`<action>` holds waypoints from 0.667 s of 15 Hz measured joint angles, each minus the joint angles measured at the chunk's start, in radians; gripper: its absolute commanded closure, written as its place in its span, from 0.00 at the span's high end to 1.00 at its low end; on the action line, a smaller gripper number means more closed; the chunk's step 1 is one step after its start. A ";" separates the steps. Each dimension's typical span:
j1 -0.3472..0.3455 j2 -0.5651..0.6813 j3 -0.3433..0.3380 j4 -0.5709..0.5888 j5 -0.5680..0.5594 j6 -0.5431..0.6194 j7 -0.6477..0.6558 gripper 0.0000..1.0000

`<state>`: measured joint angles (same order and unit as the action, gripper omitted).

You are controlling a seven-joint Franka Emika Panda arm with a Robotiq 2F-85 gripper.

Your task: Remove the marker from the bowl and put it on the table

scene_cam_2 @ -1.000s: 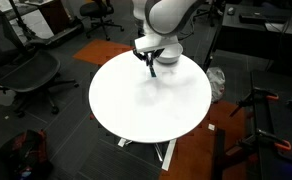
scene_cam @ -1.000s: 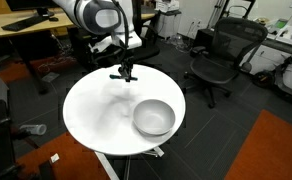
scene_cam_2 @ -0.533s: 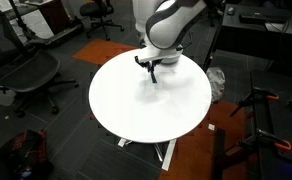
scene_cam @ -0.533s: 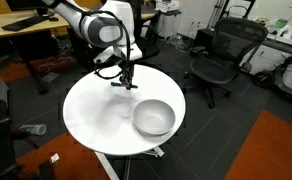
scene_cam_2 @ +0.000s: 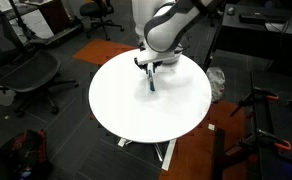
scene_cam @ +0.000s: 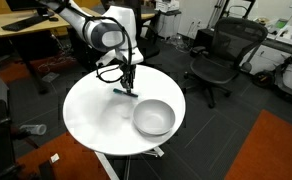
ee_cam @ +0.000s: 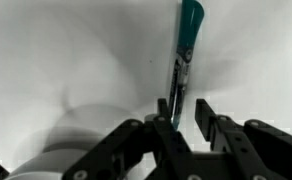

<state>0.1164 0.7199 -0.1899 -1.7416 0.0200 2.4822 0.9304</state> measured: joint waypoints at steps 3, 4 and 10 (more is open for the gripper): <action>-0.003 0.001 0.000 0.006 0.001 0.000 0.000 0.88; -0.004 0.001 0.000 0.007 0.001 0.000 0.000 0.97; -0.003 -0.033 0.000 0.000 0.001 -0.001 -0.004 1.00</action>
<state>0.1131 0.6872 -0.1898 -1.7411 0.0211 2.4811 0.9261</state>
